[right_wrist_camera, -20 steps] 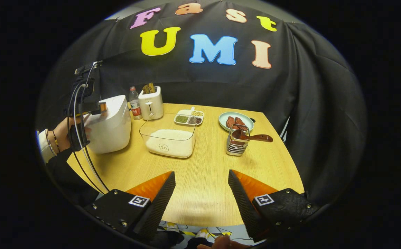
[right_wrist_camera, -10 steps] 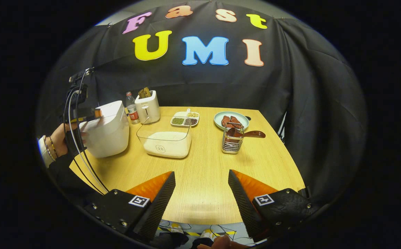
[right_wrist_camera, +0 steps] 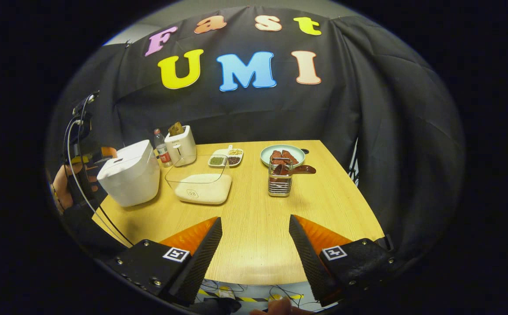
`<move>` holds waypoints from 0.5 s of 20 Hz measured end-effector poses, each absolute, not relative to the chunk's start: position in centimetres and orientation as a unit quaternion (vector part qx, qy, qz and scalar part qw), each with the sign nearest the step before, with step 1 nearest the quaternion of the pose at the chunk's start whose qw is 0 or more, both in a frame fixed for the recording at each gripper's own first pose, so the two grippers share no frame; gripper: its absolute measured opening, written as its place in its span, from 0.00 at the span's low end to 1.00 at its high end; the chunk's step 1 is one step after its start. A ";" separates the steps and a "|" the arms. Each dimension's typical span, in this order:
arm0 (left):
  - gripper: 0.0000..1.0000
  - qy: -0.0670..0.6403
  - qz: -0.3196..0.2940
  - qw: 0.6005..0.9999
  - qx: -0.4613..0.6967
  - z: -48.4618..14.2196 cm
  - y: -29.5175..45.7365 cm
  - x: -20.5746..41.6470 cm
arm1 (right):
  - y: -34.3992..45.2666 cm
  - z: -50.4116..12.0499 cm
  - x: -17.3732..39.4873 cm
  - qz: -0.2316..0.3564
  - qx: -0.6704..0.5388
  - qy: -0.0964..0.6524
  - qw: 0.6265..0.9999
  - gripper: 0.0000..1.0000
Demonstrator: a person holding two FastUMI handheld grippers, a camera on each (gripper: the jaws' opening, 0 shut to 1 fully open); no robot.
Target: Close the left gripper, press the button to open the rice cooker; take a wooden spoon from the chopstick holder with the right hand, scoop a spoonful of rice and pour it into the rice cooker, then put the wooden spoon back into the chopstick holder.
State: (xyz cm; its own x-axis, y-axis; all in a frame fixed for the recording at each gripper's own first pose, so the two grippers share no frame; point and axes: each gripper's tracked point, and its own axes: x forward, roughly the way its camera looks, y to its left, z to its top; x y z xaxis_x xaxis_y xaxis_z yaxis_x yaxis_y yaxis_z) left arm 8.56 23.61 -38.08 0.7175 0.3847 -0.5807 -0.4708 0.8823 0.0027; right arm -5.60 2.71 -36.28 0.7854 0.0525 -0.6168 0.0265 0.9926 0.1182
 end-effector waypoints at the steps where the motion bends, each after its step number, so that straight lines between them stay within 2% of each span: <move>1: 0.97 0.289 0.230 0.926 -0.074 -37.0 21.9 7.5 | 1.5 -36.3 -5.8 0.010 0.068 0.327 0.943 0.94; 10: 0.96 0.232 0.171 0.955 -0.070 -26.3 3.8 -1.6 | -9.0 -31.1 -2.9 0.037 0.088 0.243 0.965 0.94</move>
State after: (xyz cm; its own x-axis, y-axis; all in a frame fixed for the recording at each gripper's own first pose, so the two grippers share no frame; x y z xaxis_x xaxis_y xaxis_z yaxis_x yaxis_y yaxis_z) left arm -1.60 3.75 -26.31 0.8340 0.2934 -0.4673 -0.3588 0.9318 -0.0553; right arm -2.89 -9.01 -31.15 0.8793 0.1141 -0.4624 -0.0288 0.9819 0.1874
